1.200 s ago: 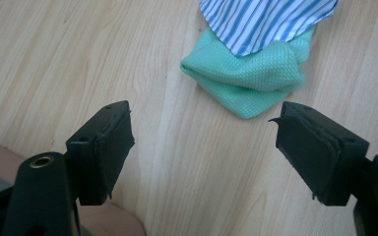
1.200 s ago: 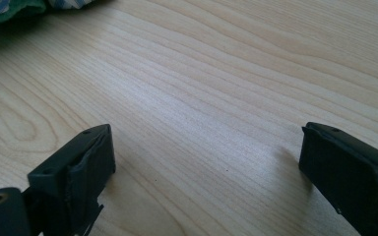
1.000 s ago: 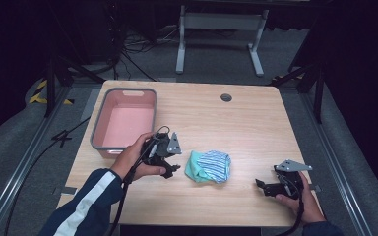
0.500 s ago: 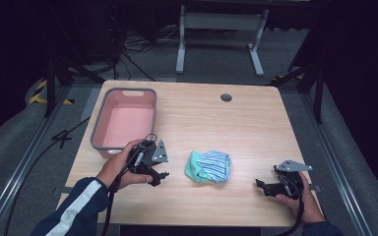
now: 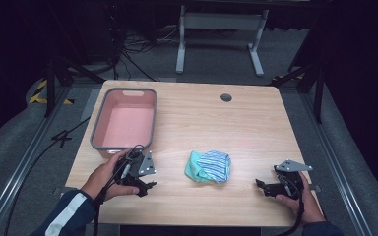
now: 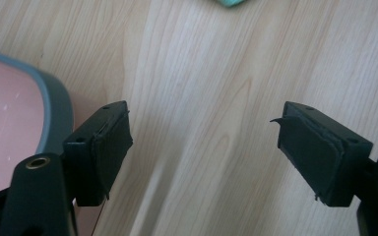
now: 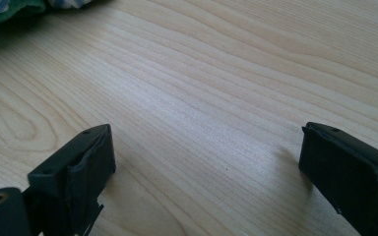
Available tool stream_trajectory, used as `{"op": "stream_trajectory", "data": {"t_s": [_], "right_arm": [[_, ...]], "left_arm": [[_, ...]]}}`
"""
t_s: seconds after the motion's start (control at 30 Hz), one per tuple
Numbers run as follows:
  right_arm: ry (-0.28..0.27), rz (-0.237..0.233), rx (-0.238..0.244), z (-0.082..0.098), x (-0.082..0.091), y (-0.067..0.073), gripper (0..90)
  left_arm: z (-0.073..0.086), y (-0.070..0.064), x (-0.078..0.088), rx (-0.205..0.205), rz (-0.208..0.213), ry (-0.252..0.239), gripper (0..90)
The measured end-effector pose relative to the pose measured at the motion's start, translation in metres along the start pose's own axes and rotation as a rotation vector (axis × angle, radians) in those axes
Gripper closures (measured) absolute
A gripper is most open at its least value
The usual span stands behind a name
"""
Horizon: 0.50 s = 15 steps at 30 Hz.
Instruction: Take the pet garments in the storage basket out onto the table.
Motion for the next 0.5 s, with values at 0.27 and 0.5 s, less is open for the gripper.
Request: {"op": "stream_trajectory", "data": {"t_s": [0.27, 0.5], "right_arm": [[0.0, 0.0, 0.0, 0.0, 0.0, 0.0, 7.1], [0.001, 0.0, 0.001, 0.0, 0.0, 0.0, 7.0]], "left_arm": [[0.025, 0.003, -0.002, 0.02, -0.015, 0.023, 20.9], [0.047, 0.007, -0.005, 0.059, -0.013, 0.025, 20.8]]}}
Point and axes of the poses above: each handheld gripper's, and its own axes: x roughly backward along the jaws, z roughly out of its underside, y roughly to its left, the point moved 5 cm from there along -x, roughly forward along the jaws, and after that the axes turned 5 degrees about y, right-handed, at the moved point
